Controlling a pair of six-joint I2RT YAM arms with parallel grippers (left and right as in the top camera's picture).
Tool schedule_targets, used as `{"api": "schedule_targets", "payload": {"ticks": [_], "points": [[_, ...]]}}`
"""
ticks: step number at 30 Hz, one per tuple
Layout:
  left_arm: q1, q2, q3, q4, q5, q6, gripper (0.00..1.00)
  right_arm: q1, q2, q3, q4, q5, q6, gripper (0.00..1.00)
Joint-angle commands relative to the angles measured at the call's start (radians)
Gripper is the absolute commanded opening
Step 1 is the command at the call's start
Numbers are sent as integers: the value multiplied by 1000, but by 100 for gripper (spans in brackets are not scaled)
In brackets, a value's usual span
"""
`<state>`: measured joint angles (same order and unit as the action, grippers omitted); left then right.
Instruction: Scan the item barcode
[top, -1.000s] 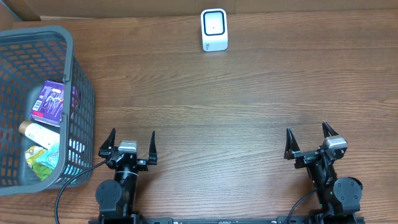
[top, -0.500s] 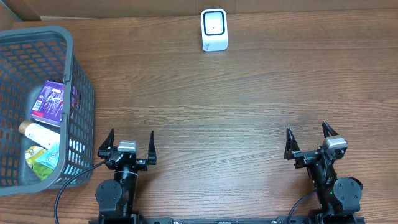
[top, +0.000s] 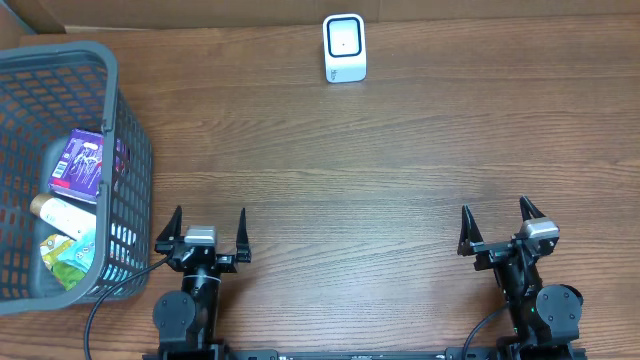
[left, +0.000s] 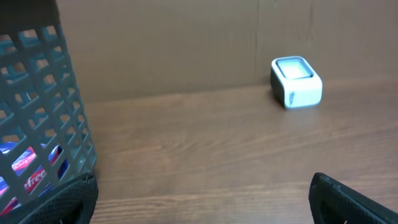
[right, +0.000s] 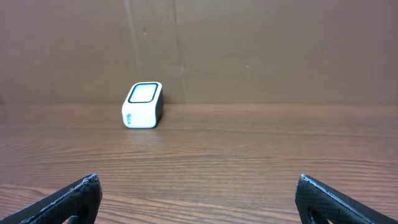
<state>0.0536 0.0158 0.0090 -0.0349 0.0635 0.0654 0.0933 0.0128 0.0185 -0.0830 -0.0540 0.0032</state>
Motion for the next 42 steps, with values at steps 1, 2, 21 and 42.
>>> {"api": "schedule_targets", "payload": {"ticks": [1, 2, 21, 42], "points": [[0, -10, 1, 56, 7, -141, 100, 5, -10, -10, 4, 52, -2, 100], [0, -10, 11, 61, 7, -159, 100, 5, -10, -6, 3, 52, 7, 100], [0, 443, 743, -313, 11, -171, 100, 5, 214, 604, -431, 18, -4, 100], [0, 1119, 1890, -1282, 76, -163, 99, 5, 1066, 1580, -1237, -195, -11, 100]]}}
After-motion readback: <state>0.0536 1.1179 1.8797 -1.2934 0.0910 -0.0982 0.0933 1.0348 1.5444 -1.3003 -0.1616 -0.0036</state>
